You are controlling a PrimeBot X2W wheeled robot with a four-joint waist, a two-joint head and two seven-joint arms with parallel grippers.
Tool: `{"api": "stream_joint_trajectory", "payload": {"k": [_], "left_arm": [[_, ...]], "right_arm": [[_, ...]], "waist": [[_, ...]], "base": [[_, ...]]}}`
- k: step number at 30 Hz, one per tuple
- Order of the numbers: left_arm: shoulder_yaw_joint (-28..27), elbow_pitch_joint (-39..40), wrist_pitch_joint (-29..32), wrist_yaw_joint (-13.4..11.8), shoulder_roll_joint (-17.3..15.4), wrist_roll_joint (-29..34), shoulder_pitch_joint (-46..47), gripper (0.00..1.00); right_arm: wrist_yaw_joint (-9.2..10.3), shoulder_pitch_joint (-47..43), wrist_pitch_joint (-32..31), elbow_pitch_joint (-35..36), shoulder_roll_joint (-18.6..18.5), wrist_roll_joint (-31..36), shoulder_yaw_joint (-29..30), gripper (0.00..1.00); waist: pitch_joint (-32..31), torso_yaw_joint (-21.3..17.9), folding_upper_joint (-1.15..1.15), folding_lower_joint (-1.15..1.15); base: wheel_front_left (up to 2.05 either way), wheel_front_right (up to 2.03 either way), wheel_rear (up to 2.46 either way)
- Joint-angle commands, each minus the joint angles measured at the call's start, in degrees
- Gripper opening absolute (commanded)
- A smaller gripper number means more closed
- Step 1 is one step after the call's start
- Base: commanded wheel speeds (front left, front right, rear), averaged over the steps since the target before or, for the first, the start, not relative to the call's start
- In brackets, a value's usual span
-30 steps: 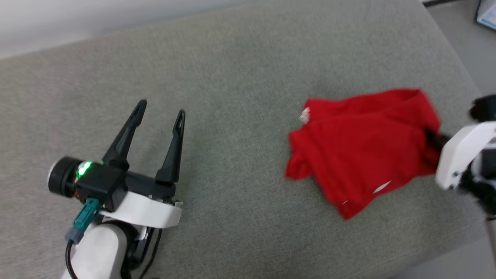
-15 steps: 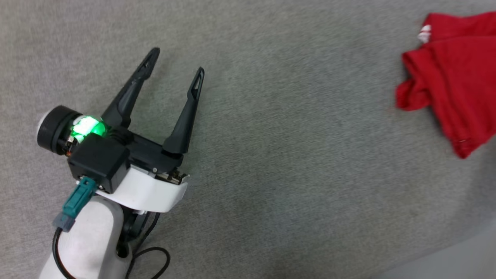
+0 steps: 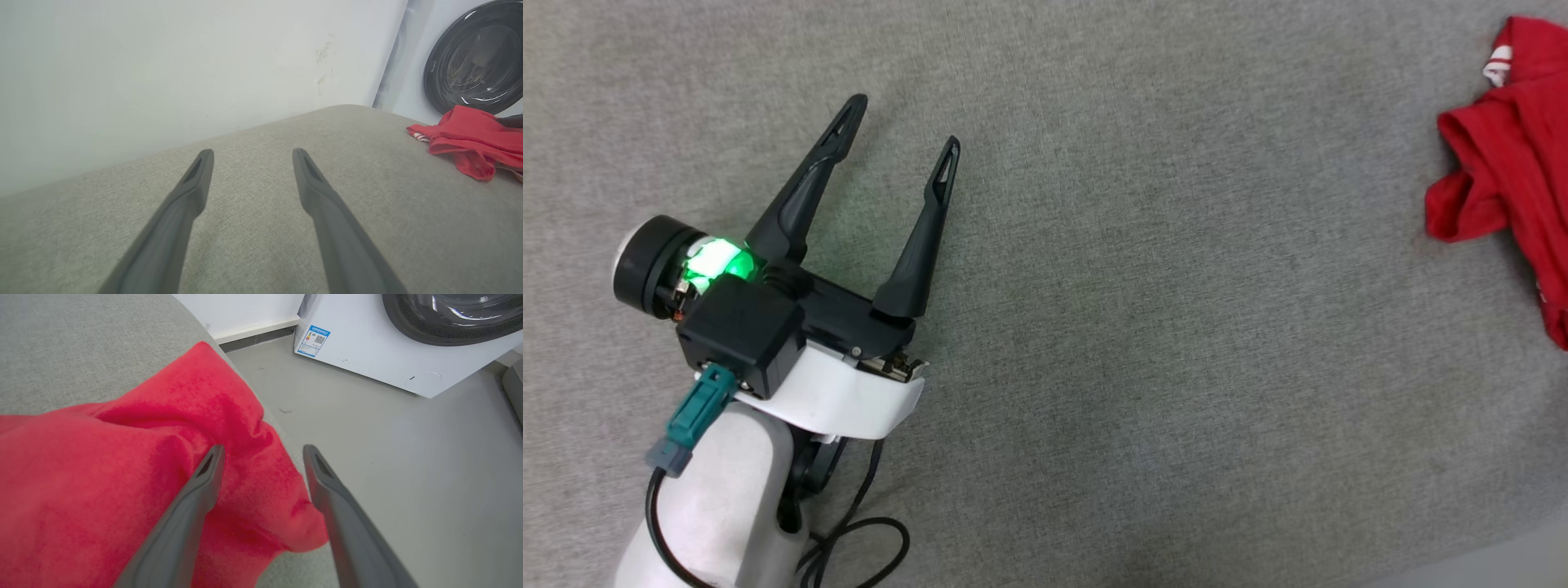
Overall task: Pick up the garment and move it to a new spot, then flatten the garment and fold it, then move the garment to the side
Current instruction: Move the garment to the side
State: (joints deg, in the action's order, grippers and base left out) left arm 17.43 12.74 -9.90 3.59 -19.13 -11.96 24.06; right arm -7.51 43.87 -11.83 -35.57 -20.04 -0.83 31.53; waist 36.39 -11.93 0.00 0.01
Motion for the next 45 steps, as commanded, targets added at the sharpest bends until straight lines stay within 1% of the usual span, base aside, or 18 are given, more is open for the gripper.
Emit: {"api": "stream_joint_trajectory", "payload": {"k": [1, 6, 10, 16, 20, 22, 25, 26, 30, 34, 39, 45], "left_arm": [[0.05, -0.70, -0.59, -0.22, 0.24, -0.33, -0.24, 1.00], [0.38, -3.15, -1.76, -1.05, 1.03, -0.75, -2.18, 1.00], [0.42, -5.29, -2.52, -2.18, 1.68, -1.29, -5.17, 1.00], [-0.70, -7.54, -2.86, -4.53, 1.47, -2.40, -11.45, 1.00], [-1.49, -7.84, -2.96, -5.79, 1.63, -3.36, -14.62, 1.00], [-1.88, -8.17, -3.14, -6.27, 2.28, -4.31, -15.93, 1.00], [-2.77, -8.91, -3.67, -6.95, 2.96, -5.69, -17.91, 1.00], [-2.77, -8.91, -3.67, -6.95, 2.96, -5.69, -17.91, 1.00], [-3.43, -10.16, -4.35, -7.74, 3.79, -6.32, -19.99, 1.00], [-3.59, -11.24, -4.84, -8.08, 4.44, -6.12, -21.20, 1.00], [-3.77, -12.74, -5.11, -7.87, 5.11, -5.90, -21.89, 1.00], [-5.10, -14.40, -5.31, -8.62, 5.43, -5.43, -23.32, 1.00]], "right_arm": [[0.04, 0.10, 2.01, -0.58, -0.57, 1.60, 0.76, 1.00], [0.04, -2.01, 6.18, -0.97, -0.18, 4.55, 1.55, 1.00], [0.04, -5.55, 8.93, 0.34, 0.61, 5.02, -0.29, 1.00], [0.04, -13.58, 11.54, 4.39, 4.08, 2.47, -4.60, 1.00], [0.04, -18.98, 12.60, 8.74, 7.21, 0.14, -7.23, 1.00], [0.04, -21.58, 12.97, 10.97, 8.89, -0.92, -8.73, 1.00], [0.04, -25.19, 13.35, 13.93, 10.86, -0.43, -11.41, 1.00], [0.04, -25.19, 13.35, 13.93, 10.86, -0.43, -11.41, 1.00], [0.04, -28.90, 14.46, 17.44, 13.21, -0.57, -14.22, 1.00], [0.04, -32.17, 14.73, 20.59, 14.74, -1.41, -17.42, 1.00], [0.04, -35.27, 15.15, 25.03, 16.08, -2.03, -22.41, 1.00], [0.04, -39.21, 14.40, 30.35, 16.88, -3.32, -27.74, 1.00]], "waist": [[-1.51, 0.07, 0.00, -0.01], [-6.17, 0.25, 0.00, -0.01], [-11.21, 0.43, 0.00, -0.01], [-18.00, 0.13, 0.00, -0.01], [-20.44, 0.57, 0.00, -0.01], [-21.70, 0.94, 0.00, -0.01], [-23.63, 1.56, 0.00, -0.01], [-23.63, 1.56, 0.00, -0.01], [-26.01, 3.58, 0.00, -0.01], [-28.34, 6.39, 0.00, -0.01], [-31.18, 9.63, 0.00, -0.01], [-34.86, 11.81, 0.00, -0.01]], "base": [[0.00, 0.00, 0.00], [0.00, 0.00, 0.00], [0.00, 0.00, 0.00], [0.00, 0.00, 0.00], [0.00, 0.00, 0.00], [0.00, 0.00, 0.00], [0.00, 0.00, 0.00], [0.00, 0.00, 0.00], [0.00, 0.00, 0.00], [0.00, 0.00, 0.00], [0.00, 0.00, 0.00], [0.00, 0.00, 0.00]]}}
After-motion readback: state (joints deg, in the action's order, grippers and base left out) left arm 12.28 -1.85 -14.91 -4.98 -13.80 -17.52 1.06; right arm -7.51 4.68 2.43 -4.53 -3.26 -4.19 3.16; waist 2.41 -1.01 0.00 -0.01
